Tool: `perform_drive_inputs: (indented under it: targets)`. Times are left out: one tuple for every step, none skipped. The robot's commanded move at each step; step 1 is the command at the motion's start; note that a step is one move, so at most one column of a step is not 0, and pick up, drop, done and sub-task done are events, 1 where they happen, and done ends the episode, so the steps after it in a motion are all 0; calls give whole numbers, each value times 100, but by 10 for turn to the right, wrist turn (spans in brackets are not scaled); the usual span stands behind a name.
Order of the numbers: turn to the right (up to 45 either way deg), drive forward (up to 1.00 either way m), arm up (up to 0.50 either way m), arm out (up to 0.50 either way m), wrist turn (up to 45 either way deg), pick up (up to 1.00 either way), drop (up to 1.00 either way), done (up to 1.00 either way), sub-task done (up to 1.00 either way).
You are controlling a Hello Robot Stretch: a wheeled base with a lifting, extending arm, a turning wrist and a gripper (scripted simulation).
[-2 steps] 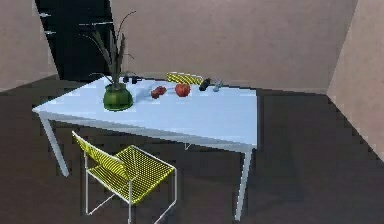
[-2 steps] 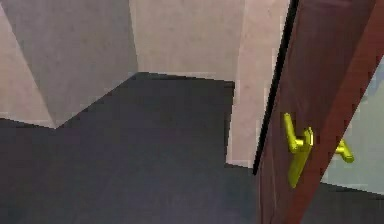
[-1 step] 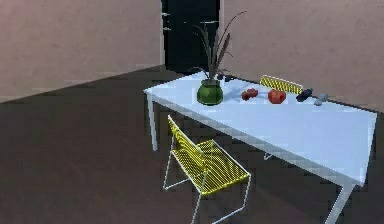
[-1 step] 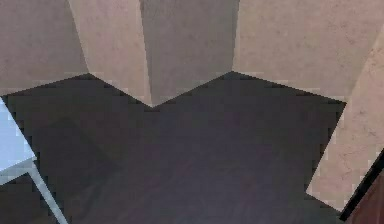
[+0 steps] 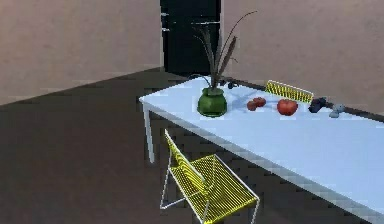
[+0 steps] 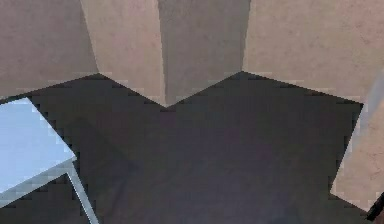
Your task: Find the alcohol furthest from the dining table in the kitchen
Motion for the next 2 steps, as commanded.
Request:
perform_drive_inputs:
  targets:
    - [450, 0, 0, 0, 0, 0, 0, 0, 0]
    - [450, 0, 0, 0, 0, 0, 0, 0, 0]
